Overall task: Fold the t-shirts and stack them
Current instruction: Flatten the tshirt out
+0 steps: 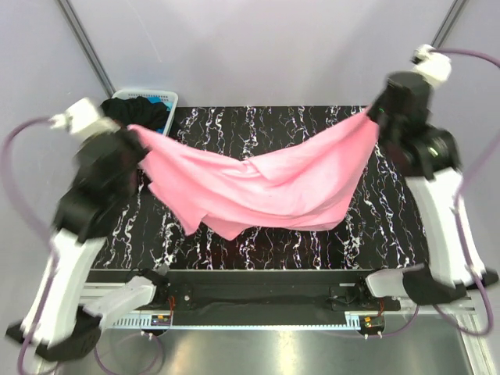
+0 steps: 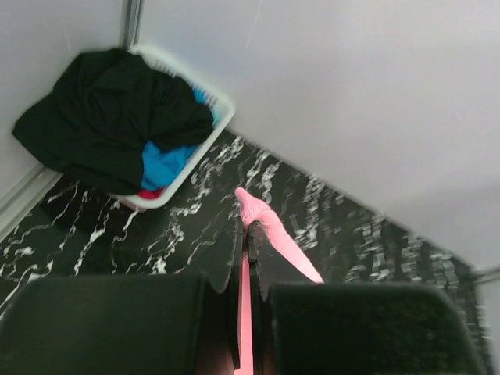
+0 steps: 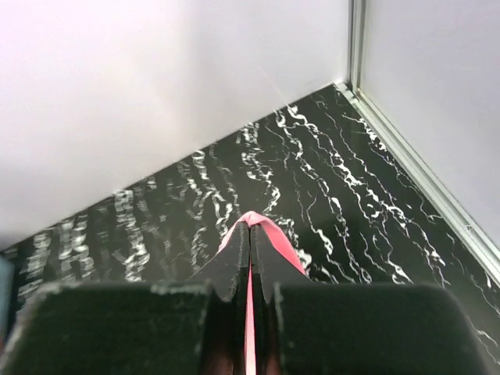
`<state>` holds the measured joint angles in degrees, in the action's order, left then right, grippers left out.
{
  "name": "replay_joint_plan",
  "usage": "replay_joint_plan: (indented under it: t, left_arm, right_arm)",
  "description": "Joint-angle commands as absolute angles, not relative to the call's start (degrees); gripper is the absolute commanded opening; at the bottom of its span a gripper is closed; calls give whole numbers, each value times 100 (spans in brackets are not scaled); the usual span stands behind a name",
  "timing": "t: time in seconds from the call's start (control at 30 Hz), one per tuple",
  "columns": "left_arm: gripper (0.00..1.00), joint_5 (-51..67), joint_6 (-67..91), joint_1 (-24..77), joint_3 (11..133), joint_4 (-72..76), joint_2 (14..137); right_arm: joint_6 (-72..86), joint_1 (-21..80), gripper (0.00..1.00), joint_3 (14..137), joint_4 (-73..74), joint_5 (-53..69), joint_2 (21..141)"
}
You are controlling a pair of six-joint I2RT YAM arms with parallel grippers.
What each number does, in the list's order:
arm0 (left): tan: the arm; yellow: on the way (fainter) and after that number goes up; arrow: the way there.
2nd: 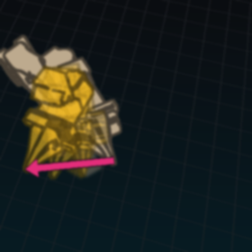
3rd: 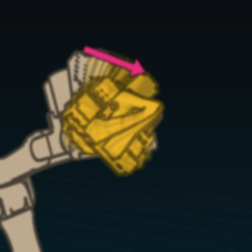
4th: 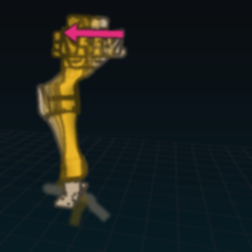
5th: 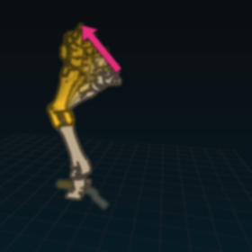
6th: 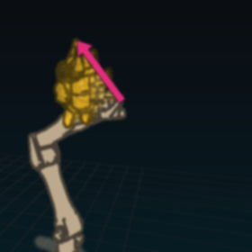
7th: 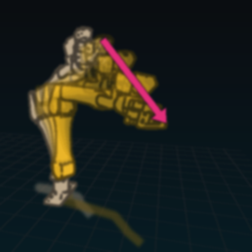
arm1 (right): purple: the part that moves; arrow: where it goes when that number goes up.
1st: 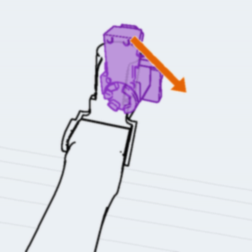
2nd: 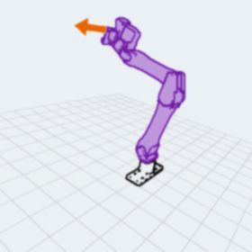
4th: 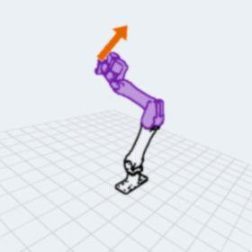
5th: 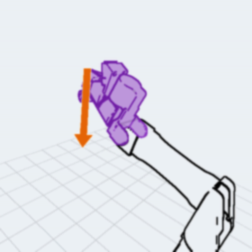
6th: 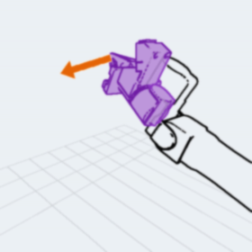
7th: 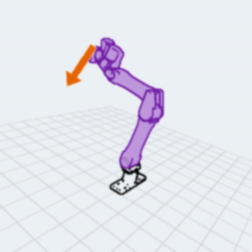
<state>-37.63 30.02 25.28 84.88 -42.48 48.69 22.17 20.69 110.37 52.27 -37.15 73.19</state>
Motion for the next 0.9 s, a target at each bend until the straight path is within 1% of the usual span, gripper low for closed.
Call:
replay_joint_plan:
  t: [0.0,0.07,0.1,0.13,0.17,0.2,0.23,0.27,0.3,0.33,0.37,0.4,0.43,0.47,0.5,0.53,0.57,0.6,0.7,0.73,0.8,0.83,0.87]
  left_arm:
    - [0,-4316,3154,2523,8708,-3569,6340]
    - [0,-3991,3155,2479,8824,-3279,6940]
    - [0,-3921,3268,2461,8998,-3226,7222]
    - [0,-3789,3287,2426,9096,-3078,7860]
    - [0,-3579,3357,2313,9262,-3076,8179]
    - [0,-3508,3401,2268,9673,-3067,8505]
    - [0,-3420,3384,2215,9938,-3067,9239]
    - [0,-3262,3366,2093,10201,-3067,9594]
    - [0,-3130,3392,2013,10778,-3102,10015]
    - [0,-2998,3419,1934,11097,-3233,10359]
    - [4,-2780,3428,1812,11684,-3260,11058]
    - [18,-2743,3419,1767,12020,-3348,11379]
    - [42,-2690,3375,1723,12311,-3488,11669]
    - [61,-2646,3323,1670,12548,-3507,12116]
    - [98,-2646,3279,1653,12847,-3507,12251]
    - [99,-2619,3244,1626,12945,-3498,12365]
    - [99,-2619,3208,1591,13033,-3515,12436]
    - [99,-2637,3217,1573,12991,-3490,12393]
    - [99,-2689,3234,1538,12526,-3428,12008]
    - [99,-2663,3243,1538,12333,-3402,11884]
    - [99,-2444,3278,1547,11701,-3419,11403]
    - [99,-2261,3331,1573,11446,-3454,11191]
    - [99,-2172,3418,1591,10895,-3506,10997]
  right_arm:
    - [2065,2074,0,11145,4580,-4316,8530]
    - [2109,2004,0,11171,4290,-3914,8989]
    - [2153,1943,0,11258,4272,-3694,9478]
    - [2232,1899,0,11459,4245,-3517,9753]
    - [2232,1811,0,11609,4254,-3333,10017]
    - [2206,1758,0,11784,4254,-3218,10515]
    - [2128,1697,0,12143,4254,-3147,10764]
    - [2083,1514,0,12364,4237,-2955,10984]
    - [2040,1416,0,12601,4245,-2831,11430]
    - [2030,1302,0,13056,4289,-2760,11652]
    - [2004,1214,0,13287,4306,-2525,11863]
    - [1987,1021,0,13550,4359,-2375,12257]
    - [1986,959,24,14057,4499,-2269,12443]
    - [1925,915,31,14297,4570,-2059,12619]
    - [1855,888,39,14500,4649,-2083,12882]
    - [1811,888,52,14772,4745,-2074,12963]
    - [1784,888,72,14835,4781,-1926,13007]
    - [1784,896,73,14827,4773,-1847,12964]
    - [1845,896,72,14547,4772,-1732,12728]
    - [1881,896,72,14276,4781,-1714,12631]
    - [2073,905,71,13889,4799,-1600,12316]
    - [2153,923,71,13434,4808,-1504,12192]
    - [2240,958,71,13177,4825,-1442,12069]
